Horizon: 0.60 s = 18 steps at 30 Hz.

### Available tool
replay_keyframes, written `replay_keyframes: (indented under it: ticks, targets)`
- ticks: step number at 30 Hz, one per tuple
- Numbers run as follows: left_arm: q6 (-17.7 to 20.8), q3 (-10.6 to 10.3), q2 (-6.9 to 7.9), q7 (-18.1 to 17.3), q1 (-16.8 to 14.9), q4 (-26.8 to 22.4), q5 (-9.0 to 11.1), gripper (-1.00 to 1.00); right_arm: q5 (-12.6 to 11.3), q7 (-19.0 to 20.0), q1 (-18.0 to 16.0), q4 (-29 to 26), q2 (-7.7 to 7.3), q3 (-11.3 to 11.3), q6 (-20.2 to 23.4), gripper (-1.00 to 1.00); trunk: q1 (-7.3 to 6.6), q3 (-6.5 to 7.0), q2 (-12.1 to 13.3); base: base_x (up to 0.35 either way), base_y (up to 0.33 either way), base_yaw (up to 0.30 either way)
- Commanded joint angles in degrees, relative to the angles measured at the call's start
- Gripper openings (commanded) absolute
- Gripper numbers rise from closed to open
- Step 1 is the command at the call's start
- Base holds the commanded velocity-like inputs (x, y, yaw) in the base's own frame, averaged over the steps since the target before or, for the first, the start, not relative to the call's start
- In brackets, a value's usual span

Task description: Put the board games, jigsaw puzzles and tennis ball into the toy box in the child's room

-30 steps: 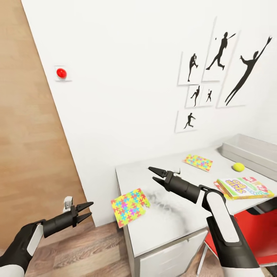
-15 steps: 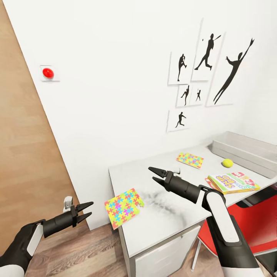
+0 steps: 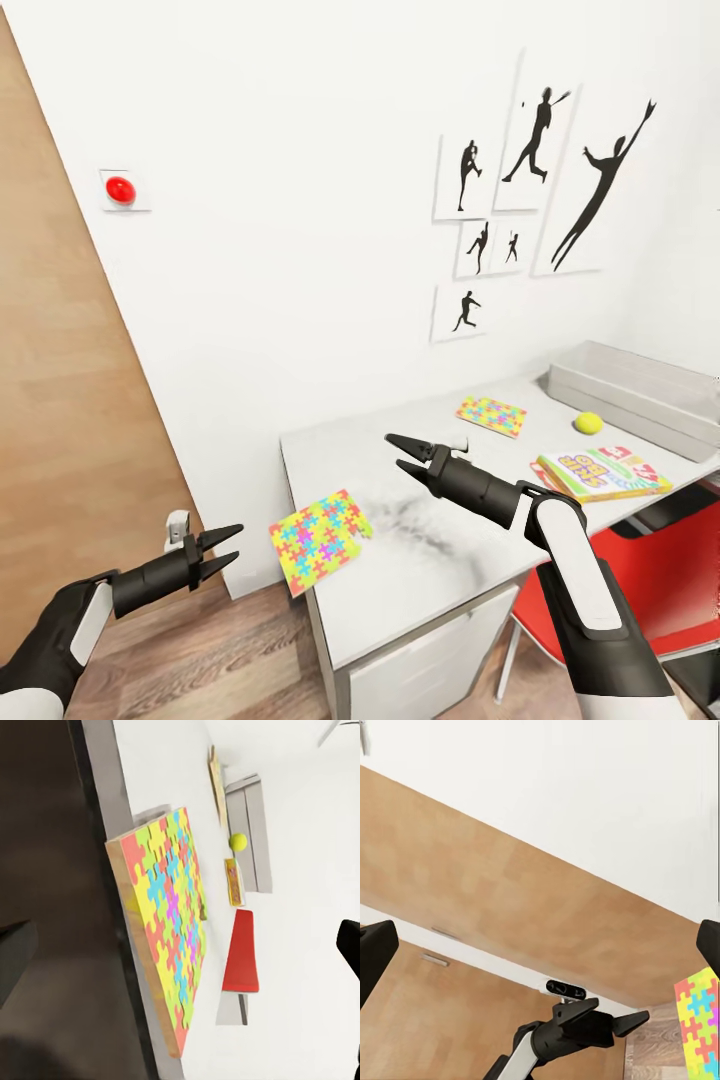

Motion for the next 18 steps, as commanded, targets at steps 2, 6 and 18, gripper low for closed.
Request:
replay_keyframes:
  ticks: [2,6,18]
  targets:
    - [0.4,0.0,-0.12,-0.1,0.0,0.0,0.1,1.00,0.6,0.6,0.0,0.0,0.02,-0.1,0.2,1.00,0.00,-0.06,0.0,0.000,0.000,-0.056]
    - [0.4,0.0,-0.24,-0.1,0.0,0.0,0.1,1.00,0.6,0.6,0.0,0.0,0.02,-0.1,0.2,1.00,0.00,-0.06,0.0,0.000,0.000,-0.026]
    - [0.4,0.0,-0.29,-0.1,0.0,0.0,0.1,1.00,0.5,0.7,0.0,0.0,-0.03,-0.1,-0.7,1.00,0.44,-0.42,-0.8,0.000,0.000,-0.003]
